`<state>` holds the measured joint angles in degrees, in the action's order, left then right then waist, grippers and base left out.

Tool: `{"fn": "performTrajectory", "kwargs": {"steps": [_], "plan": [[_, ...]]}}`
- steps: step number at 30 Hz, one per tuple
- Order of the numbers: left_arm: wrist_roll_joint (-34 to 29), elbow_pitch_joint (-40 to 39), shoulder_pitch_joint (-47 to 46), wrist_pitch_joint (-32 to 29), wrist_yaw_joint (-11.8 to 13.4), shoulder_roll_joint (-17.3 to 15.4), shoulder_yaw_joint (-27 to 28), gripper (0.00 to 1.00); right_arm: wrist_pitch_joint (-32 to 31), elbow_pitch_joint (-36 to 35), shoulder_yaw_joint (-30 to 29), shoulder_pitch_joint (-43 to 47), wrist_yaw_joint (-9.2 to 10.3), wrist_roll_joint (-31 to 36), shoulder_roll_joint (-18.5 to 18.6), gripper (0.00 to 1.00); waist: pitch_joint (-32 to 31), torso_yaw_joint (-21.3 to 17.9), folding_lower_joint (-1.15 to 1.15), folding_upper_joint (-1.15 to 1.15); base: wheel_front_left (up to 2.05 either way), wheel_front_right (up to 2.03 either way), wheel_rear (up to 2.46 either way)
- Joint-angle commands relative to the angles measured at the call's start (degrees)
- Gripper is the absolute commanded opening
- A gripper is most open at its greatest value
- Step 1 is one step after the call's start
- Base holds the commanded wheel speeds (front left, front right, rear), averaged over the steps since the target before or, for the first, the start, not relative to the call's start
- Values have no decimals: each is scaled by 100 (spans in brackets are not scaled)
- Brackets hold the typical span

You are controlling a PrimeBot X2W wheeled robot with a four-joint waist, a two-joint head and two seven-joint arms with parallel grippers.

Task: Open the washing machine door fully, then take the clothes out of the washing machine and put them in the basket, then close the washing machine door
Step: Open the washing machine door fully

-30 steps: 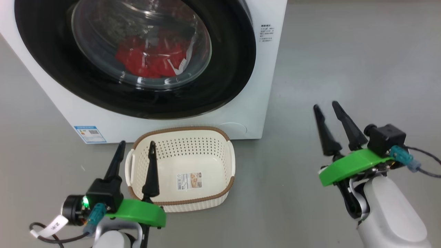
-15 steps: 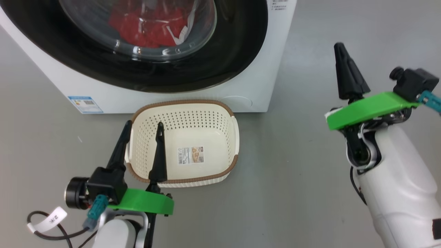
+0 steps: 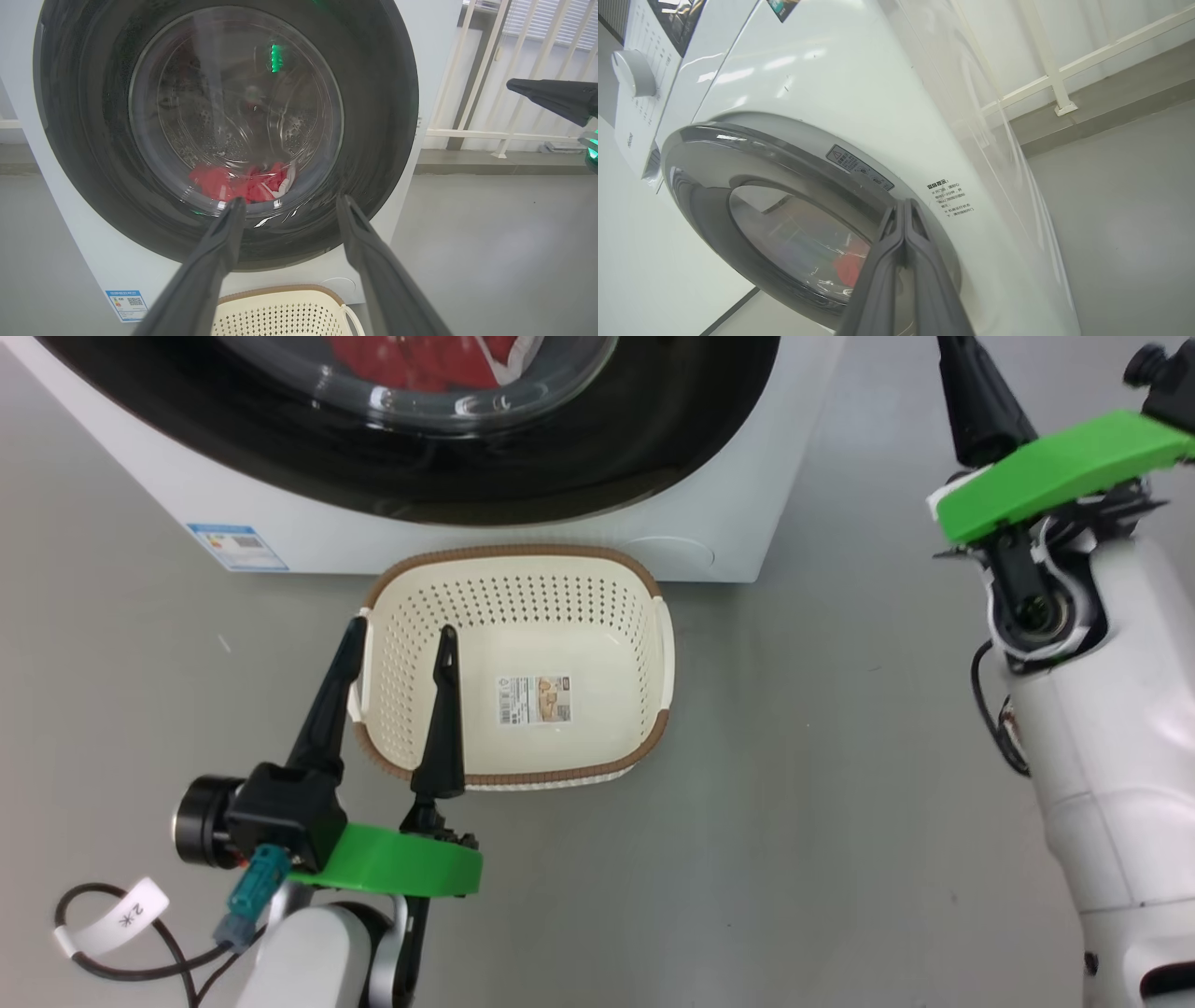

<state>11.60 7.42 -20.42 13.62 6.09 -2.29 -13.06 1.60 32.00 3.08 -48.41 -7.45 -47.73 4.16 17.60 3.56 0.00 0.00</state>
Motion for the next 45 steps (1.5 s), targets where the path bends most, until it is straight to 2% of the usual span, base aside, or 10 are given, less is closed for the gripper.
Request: {"fn": "performTrajectory", "kwargs": {"steps": [1,9,19,28,45], "plan": [[-8,-221,-150,-29,27,-109,127,100,-172,-108,49,-240,-3,-184,-23,0,153,76,0,0,0,0,0],[-16,-489,-196,-103,26,-136,33,100,-1309,180,-265,-849,-3,-1247,11,0,398,221,0,0,0,0,0],[-19,-665,-241,-141,60,-155,-52,100,-2179,775,-522,-1649,-3,-1679,176,0,667,393,0,0,0,0,0],[63,-694,-348,-82,55,-134,-159,100,-2565,1313,-619,-2187,-3,-1716,274,0,833,590,0,0,0,0,0],[149,-743,-417,60,79,-103,-356,100,-2757,1911,-560,-2790,-3,-1486,503,0,1002,1009,0,0,0,0,0]]}}
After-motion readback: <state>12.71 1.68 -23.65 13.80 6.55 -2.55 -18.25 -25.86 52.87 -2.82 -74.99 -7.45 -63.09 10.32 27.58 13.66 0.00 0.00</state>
